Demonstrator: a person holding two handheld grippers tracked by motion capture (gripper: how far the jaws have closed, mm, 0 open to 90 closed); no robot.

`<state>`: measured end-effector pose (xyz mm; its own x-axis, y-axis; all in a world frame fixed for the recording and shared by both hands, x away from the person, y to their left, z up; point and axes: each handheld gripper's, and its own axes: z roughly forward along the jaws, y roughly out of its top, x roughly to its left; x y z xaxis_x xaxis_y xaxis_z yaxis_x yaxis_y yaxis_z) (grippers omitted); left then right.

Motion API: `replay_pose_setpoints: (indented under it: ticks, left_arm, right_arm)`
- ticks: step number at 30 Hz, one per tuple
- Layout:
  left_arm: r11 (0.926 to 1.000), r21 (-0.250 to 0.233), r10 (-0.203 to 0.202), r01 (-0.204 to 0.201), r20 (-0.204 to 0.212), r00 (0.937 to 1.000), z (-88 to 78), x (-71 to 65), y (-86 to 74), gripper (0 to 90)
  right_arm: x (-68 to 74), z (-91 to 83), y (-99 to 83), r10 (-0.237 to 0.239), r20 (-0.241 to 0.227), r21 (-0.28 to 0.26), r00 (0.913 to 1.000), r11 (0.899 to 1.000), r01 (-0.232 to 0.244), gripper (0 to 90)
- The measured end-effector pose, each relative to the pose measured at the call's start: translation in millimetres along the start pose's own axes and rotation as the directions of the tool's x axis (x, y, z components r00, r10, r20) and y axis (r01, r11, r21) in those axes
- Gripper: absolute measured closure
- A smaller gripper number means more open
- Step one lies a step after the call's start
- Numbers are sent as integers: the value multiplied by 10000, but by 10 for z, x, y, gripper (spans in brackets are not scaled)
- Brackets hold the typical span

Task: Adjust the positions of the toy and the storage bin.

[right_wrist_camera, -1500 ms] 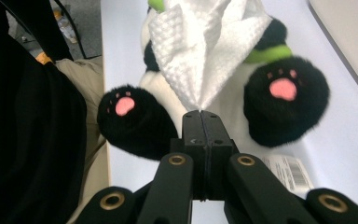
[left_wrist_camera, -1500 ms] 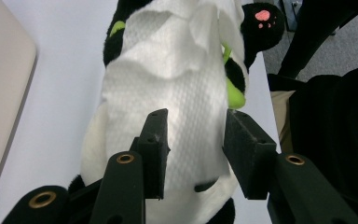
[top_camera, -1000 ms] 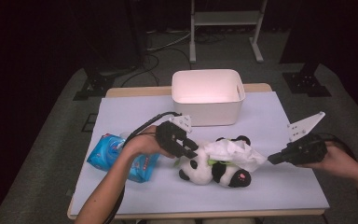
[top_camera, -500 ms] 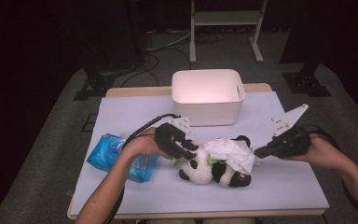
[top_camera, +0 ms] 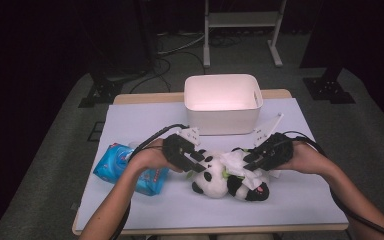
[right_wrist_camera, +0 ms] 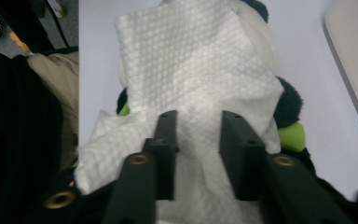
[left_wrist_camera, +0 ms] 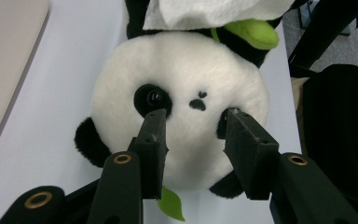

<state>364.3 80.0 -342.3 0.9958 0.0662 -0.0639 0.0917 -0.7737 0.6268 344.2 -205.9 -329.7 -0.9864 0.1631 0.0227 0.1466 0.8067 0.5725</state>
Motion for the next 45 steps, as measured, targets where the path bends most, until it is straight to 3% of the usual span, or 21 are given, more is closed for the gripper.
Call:
replay_pose_setpoints:
  ticks: [3, 7, 10, 16, 19, 23, 27, 40, 45]
  left_arm:
    - [10000, 59, -23, 23, 47, 10000, 23, 21, -15, 548]
    - [9999, 126, -118, 118, 19, 9999, 77, 59, -17, 448]
    - [9995, 153, -281, 283, -142, 9995, 136, 82, 1, 333]
    - [9996, 265, -127, 124, 121, 9998, 298, 106, 29, 253]
    - [9993, 258, -265, 260, 173, 9995, 328, 103, 22, 276]
    - [9987, 203, -465, 461, 197, 9987, 336, 52, -7, 364]
    - [9971, 161, -741, 740, 26, 9973, 338, -10, -47, 369]
    - [9964, 608, -578, 596, -317, 9978, 334, -144, -64, 371]
    - [9960, 628, -603, 633, -482, 9970, 335, -131, -58, 381]
  right_arm:
    - [7, 73, -1, -79, 158, 301, 9998, 9995, 74, 569]
    - [37, 94, -54, -235, 314, 252, 9992, 9994, 227, 570]
    - [58, 107, -111, -295, 333, 122, 9990, 9995, 291, 590]
    - [90, 123, -234, -255, 315, -88, 9992, 9996, 258, 676]
    - [75, 141, -293, 79, 176, -299, 9998, 9995, -74, 708]
    - [61, 146, -328, -57, 192, -383, 9998, 9992, 64, 728]
    - [35, 158, -315, -19, 129, -381, 9999, 9993, 23, 737]
    - [13, 201, -221, -324, 138, -144, 9994, 9994, 326, 745]
    - [55, 133, -313, 10, 63, -594, 10000, 9982, -7, 794]
